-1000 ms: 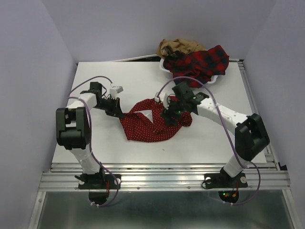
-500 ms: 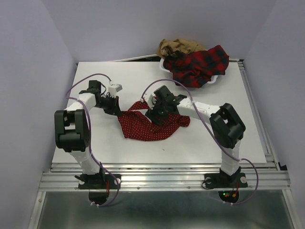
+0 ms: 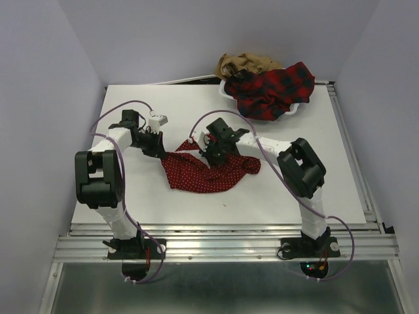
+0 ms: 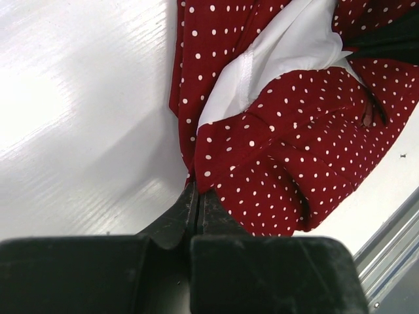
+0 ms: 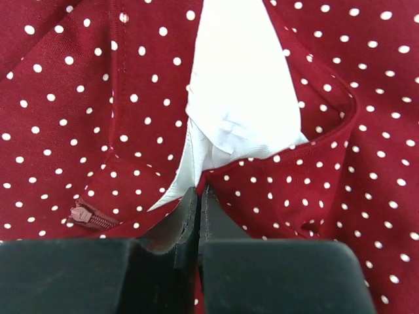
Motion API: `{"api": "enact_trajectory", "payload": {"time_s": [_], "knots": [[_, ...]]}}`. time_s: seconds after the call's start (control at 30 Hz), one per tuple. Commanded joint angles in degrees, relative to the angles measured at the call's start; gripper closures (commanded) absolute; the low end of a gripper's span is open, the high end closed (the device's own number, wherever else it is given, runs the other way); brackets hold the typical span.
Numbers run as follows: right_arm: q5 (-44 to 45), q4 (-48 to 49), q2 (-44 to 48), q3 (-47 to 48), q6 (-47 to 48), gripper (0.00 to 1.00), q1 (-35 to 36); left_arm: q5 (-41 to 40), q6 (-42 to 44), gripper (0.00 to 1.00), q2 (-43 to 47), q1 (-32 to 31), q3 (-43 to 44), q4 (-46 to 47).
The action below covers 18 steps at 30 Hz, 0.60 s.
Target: Fold and stack the skirts
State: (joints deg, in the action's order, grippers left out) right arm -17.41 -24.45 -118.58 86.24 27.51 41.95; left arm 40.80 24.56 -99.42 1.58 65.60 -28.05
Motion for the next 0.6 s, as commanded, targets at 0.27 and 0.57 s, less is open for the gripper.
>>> {"api": "enact_trajectory", "payload": {"time_s": [0.27, 0.57], "knots": [[4.0, -4.2, 13.5, 3.9, -0.2, 0.99, -5.1, -4.5, 1.4, 1.0, 7.3, 0.3, 1.8, 0.1], [-0.8, -9.8, 15.4, 0.0, 1.1, 0.89, -6.5, -5.8, 5.6, 1.0, 8.9, 0.1, 2.3, -2.0]]}}
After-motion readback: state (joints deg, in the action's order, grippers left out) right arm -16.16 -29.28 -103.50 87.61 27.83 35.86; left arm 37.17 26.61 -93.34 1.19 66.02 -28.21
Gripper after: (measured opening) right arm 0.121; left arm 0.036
